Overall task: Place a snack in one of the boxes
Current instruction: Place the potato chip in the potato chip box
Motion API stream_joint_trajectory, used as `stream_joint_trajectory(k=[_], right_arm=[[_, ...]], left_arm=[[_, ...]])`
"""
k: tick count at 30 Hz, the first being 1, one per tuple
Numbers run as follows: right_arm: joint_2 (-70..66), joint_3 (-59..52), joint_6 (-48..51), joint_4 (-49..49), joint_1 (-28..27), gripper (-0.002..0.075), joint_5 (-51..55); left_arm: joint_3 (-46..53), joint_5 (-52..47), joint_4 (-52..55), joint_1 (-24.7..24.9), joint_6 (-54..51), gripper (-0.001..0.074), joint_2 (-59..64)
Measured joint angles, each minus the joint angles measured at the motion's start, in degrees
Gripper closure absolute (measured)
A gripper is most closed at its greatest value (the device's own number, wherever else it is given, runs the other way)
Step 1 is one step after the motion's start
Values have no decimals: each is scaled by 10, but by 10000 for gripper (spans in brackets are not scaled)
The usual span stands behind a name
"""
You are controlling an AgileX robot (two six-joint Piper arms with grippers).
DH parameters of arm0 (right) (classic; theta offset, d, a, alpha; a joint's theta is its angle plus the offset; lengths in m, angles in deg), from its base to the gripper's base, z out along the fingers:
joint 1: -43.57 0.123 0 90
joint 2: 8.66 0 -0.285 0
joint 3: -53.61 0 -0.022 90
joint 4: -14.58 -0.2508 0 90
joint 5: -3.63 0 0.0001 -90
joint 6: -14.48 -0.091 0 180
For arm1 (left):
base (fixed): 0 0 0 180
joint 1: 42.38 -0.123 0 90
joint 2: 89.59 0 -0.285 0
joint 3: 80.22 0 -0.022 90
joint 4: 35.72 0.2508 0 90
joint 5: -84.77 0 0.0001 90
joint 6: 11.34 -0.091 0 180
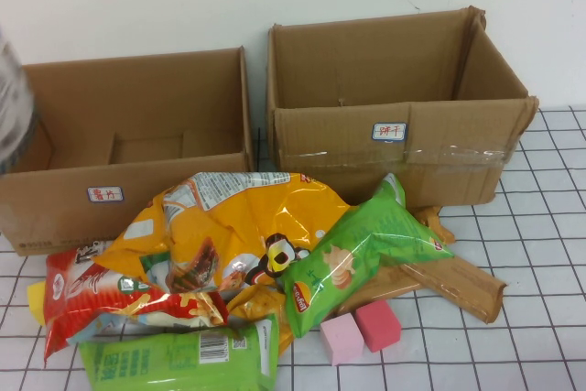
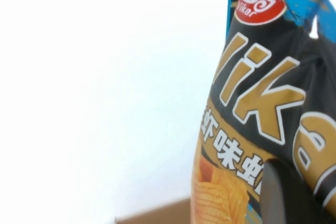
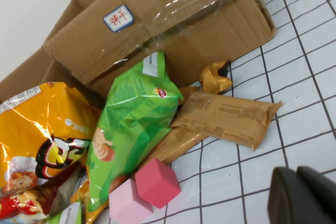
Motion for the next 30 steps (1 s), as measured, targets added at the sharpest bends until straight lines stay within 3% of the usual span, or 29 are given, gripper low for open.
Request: stream_joint_trajectory(k=[9, 17, 25, 28, 30], right_arm=[[0, 0, 0, -5, 0, 727, 3], [0, 0, 1, -8, 0, 727, 4], [0, 0, 4, -9, 0, 727, 4], [0, 0, 4, -10, 0, 727, 4], [0, 0, 7, -10, 0, 727, 4]], left_arm=[[-100, 64, 136, -9, 73, 728, 210], [-208, 123, 163, -103, 194, 729, 389], [-219, 131, 174, -165, 223, 722, 482], [-219, 140, 182, -178, 224, 663, 505], [-219, 153, 186, -189, 228, 566, 518]])
